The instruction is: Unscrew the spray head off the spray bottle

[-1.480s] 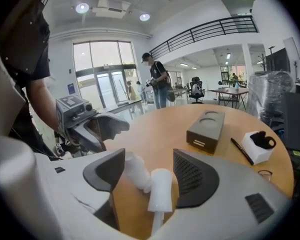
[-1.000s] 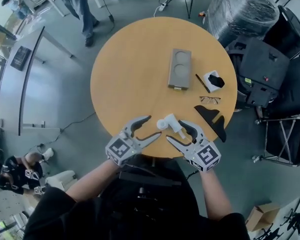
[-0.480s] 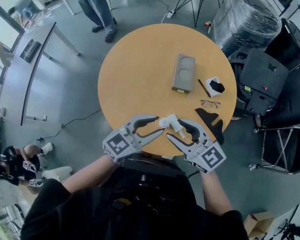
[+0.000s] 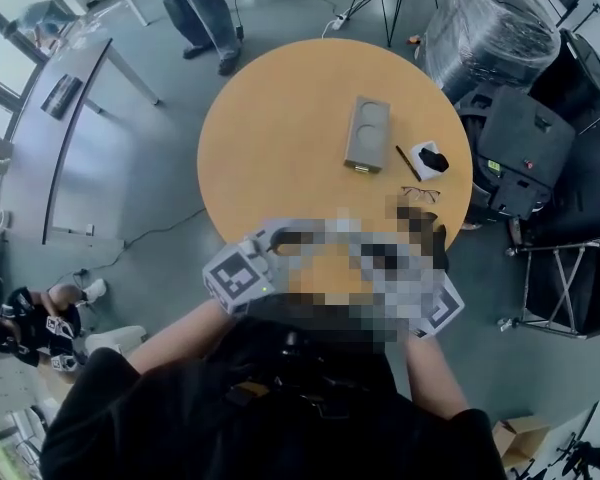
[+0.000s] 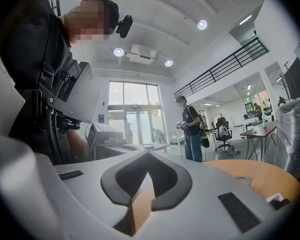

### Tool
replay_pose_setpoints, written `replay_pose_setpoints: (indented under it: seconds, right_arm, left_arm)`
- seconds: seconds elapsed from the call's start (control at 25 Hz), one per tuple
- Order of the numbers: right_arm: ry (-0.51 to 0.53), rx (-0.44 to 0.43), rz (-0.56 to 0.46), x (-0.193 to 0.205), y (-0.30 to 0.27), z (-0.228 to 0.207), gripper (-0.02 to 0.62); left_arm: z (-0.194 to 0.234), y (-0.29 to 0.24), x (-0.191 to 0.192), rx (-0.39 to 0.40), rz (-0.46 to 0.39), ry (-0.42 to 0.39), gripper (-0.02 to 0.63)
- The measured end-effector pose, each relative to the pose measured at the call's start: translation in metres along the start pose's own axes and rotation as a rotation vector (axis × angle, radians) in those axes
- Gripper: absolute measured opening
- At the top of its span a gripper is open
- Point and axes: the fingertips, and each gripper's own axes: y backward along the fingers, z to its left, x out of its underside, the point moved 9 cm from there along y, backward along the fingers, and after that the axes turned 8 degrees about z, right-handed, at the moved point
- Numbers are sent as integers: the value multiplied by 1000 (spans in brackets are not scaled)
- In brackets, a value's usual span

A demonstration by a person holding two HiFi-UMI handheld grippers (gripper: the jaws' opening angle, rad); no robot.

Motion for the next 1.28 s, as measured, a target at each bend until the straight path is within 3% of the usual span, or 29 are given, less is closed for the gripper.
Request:
replay_pose_setpoints:
  seconds: [0.8,1.28]
  right_arm:
    - [13,63,-3,-2,9,18,14]
    - [4,46,-3,7,4,20,14]
  left_arm:
    - [-21,17,-7,-4,-35,-36,3]
    - [-21,20,4,2,-39,-56,3]
